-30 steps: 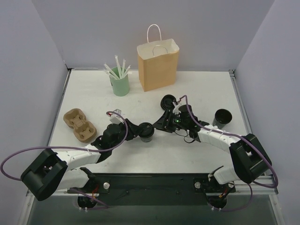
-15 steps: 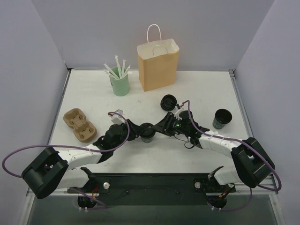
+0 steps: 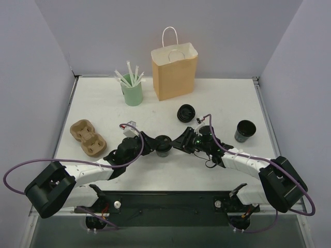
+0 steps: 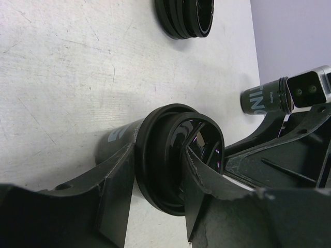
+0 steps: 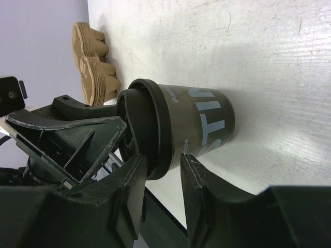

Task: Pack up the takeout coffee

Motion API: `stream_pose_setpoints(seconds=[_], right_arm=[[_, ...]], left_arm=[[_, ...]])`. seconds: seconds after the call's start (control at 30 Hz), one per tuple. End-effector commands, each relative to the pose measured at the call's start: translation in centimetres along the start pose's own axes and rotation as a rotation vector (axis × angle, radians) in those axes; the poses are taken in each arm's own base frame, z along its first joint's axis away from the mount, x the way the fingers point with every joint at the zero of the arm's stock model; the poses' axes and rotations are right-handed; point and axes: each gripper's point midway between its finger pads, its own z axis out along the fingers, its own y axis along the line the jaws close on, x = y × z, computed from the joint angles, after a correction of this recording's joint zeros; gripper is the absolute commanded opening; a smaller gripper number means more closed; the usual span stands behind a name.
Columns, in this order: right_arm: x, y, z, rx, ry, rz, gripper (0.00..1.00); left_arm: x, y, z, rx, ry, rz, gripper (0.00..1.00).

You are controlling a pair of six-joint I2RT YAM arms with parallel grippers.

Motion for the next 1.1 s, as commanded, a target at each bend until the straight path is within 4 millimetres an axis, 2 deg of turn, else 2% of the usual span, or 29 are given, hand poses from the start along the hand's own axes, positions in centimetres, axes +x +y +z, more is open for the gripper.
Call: stream_pose_setpoints(seconds=[0.0, 0.17, 0.27, 0.3, 0.33, 0.37, 0.4, 0.43, 0.5, 0.53, 0.6, 0.63, 0.67, 0.8, 0.83, 0.97, 1.07], right_arm=[[-0.6, 0.5, 0.2, -0.019, -0.036, 0.004, 0.32], [-0.4, 0.0, 0.6, -0.023, -0.037, 0.022, 0.32], [0.1, -0.9, 0.9, -0.024, -0.037, 0.048, 0.28], [-0.1, -0.7, 1.0, -0.045, -0.050, 0.062, 0.27], [0.6, -2.1, 1.1, -0.020, -0.043, 0.080, 0.26], [0.8, -2.5, 1.2, -0.020, -0.045, 0.089, 0.24], [0.5, -1.8, 1.3, -0.062, -0.060, 0.097, 0.22], [1.3, -2.7, 1.5, -0.056, -0.033, 0.107, 0.21], [1.1, -1.8, 1.6, -0.124, -0.045, 0.106, 0.17], [1.3, -2.3, 1.8, -0.124, -0.040, 0.128, 0.16], [1.2, -1.9, 1.6, -0.176, -0.058, 0.133, 0.14], [1.4, -2.6, 1.9, -0.169, -0.053, 0.153, 0.13], [1.1, -2.0, 1.7, -0.208, -0.060, 0.147, 0.13], [1.6, -3.0, 2.1, -0.205, -0.053, 0.174, 0.12], [2.0, -3.8, 2.3, -0.185, -0.045, 0.179, 0.12], [2.2, -4.0, 2.5, -0.229, -0.044, 0.223, 0.12], [2.6, -4.0, 2.9, -0.229, -0.032, 0.193, 0.12]], left_arm=[[4.6, 7.0, -1.5, -0.240, 0.166, 0.089, 0.47], [4.7, 6.9, -1.4, -0.239, 0.168, 0.091, 0.47], [5.3, 7.0, -1.4, -0.245, 0.182, 0.096, 0.45], [5.9, 7.1, -1.4, -0.250, 0.195, 0.097, 0.44], [6.2, 7.2, -1.4, -0.254, 0.199, 0.099, 0.44], [6.3, 7.2, -1.4, -0.251, 0.197, 0.097, 0.44], [6.7, 7.5, -1.4, -0.259, 0.205, 0.098, 0.44], [7.0, 7.6, -1.5, -0.258, 0.210, 0.098, 0.44], [7.4, 7.7, -1.5, -0.258, 0.216, 0.092, 0.44], [7.6, 7.8, -1.5, -0.258, 0.220, 0.092, 0.44], [7.9, 7.9, -1.5, -0.260, 0.224, 0.087, 0.44], [8.2, 8.0, -1.6, -0.261, 0.229, 0.089, 0.44], [8.3, 8.2, -1.7, -0.267, 0.230, 0.088, 0.44], [8.7, 8.8, -1.8, -0.280, 0.234, 0.081, 0.44], [8.8, 8.9, -1.8, -0.283, 0.235, 0.080, 0.44], [9.2, 9.3, -1.9, -0.294, 0.241, 0.079, 0.44], [9.4, 9.3, -1.9, -0.293, 0.244, 0.080, 0.44]])
